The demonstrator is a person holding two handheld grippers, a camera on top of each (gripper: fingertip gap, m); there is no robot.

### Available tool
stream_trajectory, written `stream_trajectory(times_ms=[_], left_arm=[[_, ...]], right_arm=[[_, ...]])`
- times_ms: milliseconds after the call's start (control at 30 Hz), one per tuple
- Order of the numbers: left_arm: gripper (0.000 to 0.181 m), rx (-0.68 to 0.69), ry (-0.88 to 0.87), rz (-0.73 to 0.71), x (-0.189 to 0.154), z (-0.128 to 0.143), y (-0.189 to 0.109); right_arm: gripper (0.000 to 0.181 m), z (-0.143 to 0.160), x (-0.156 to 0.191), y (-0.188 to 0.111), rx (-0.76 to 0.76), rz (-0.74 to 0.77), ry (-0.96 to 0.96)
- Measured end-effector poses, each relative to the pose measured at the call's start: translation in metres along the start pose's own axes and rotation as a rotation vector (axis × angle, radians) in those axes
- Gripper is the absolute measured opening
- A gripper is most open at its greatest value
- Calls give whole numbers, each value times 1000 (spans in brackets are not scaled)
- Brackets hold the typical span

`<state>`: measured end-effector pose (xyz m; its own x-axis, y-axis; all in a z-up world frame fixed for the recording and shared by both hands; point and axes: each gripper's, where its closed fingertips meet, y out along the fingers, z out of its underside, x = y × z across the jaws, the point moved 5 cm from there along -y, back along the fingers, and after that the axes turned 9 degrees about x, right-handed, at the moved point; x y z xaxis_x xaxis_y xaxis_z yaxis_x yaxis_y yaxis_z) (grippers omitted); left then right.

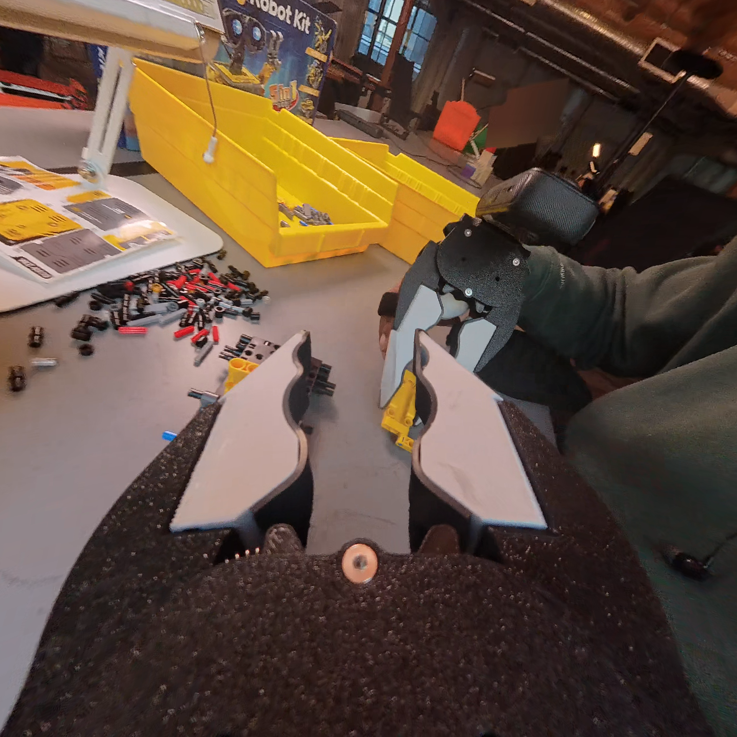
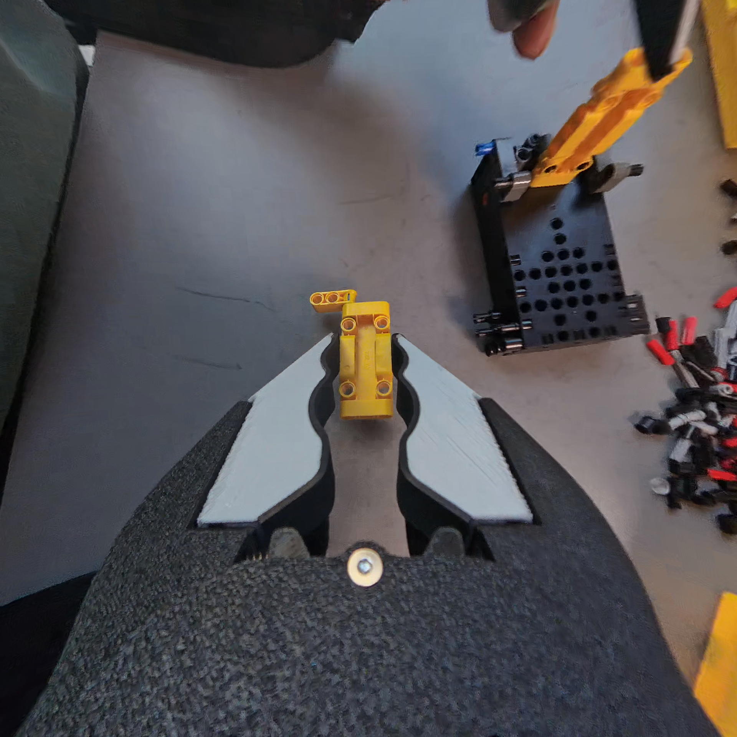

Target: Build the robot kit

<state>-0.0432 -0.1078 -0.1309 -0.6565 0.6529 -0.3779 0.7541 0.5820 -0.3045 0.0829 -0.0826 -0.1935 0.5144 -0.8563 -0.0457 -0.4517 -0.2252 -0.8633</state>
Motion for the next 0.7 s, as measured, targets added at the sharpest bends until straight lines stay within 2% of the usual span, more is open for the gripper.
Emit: stream_trajectory(times_ms=[67,200,367,433,533,600,700], left_arm=[[53,2,38,-59,5,1,-5],[54,14,66,-136,14,8,-7],[55,-6,87,-193,20,8,-7],[54,-37,112,-226,21,5,-10],[54,-106,144,-276,22,-2,-16],[54,-151,157,-321,25,-5,-20],[55,-179,172,-376,29,-7,-25]], right_arm=[[25,4,-2,12,62,-7,-20],[30,2,-9,13,48,13,-15],[37,0,-14,5,-53,30,6],[39,-10,-25,-12,-173,89,38],[38,-29,-54,-56,-436,292,95],[29,-34,-80,-92,-600,477,153],[16,-36,-117,-143,-753,726,218]])
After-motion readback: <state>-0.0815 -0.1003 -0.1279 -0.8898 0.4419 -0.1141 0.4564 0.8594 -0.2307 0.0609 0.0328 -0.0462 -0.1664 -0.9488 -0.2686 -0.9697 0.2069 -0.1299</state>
